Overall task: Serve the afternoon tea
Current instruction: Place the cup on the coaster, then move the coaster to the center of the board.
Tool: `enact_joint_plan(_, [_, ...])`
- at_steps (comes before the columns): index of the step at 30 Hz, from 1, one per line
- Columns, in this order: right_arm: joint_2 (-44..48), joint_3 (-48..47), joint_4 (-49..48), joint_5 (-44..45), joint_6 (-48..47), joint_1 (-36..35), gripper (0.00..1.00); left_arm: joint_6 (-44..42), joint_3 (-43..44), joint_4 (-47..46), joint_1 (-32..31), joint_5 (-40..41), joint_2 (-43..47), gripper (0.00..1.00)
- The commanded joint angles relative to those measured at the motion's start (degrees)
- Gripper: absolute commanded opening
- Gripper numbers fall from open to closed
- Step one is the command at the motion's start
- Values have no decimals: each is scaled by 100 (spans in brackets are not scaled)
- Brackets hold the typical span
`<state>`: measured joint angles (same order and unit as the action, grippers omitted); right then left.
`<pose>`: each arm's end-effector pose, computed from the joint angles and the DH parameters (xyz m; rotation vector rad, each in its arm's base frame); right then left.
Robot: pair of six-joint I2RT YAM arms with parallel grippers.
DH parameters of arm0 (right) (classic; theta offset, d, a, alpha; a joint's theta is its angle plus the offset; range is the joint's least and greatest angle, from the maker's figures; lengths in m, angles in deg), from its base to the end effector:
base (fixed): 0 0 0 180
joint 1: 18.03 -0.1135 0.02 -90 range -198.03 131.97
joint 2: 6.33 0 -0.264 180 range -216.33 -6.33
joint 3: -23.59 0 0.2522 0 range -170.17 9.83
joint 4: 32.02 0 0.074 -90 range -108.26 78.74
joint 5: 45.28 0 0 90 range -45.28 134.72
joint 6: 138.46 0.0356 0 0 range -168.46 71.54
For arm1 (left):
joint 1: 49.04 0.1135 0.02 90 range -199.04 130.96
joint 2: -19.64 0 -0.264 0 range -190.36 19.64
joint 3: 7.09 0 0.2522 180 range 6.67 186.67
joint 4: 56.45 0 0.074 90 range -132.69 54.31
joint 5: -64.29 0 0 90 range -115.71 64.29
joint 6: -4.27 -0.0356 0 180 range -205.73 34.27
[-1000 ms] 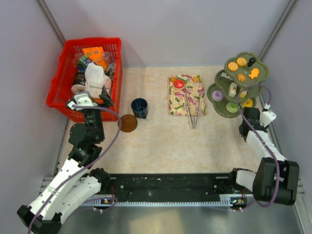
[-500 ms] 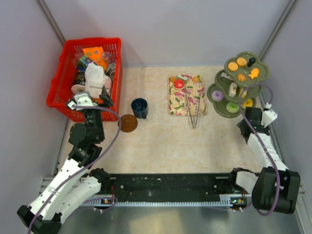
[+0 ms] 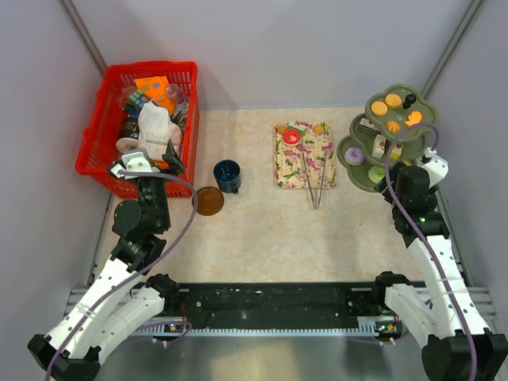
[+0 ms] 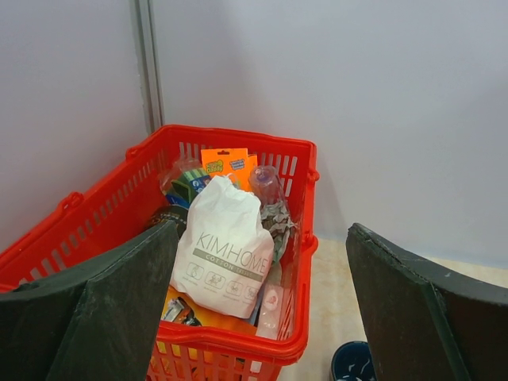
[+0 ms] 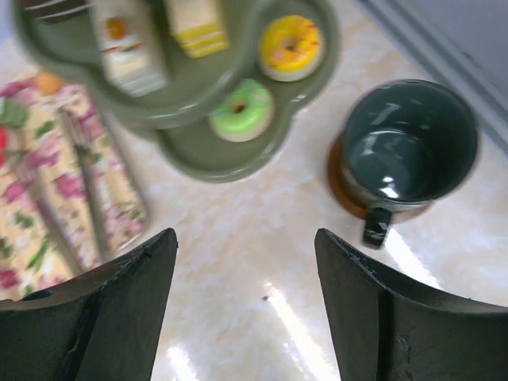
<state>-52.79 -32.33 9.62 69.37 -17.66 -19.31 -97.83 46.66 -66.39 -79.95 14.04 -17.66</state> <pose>0.1772 -0.0109 0.2897 0.7664 1.9317 -0.1184 0.1341 -0.0538 0.3900 -0.1857 1.2084 0.0984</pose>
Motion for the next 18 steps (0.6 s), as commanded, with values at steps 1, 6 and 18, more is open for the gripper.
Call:
enact_joint_plan(1, [119, -399, -1, -424, -198, -758, 71, 242, 395, 347, -20, -230, -119, 92])
enact_joint_plan(6, [58, -329, -502, -575, -365, -1865, 75, 866, 1246, 1514, -28, -590, -681, 92])
enact_joint_plan(18, [233, 620, -2312, -1470, -672, -2807, 83, 2870, 2664, 5744, -20, -1890, -1816, 91])
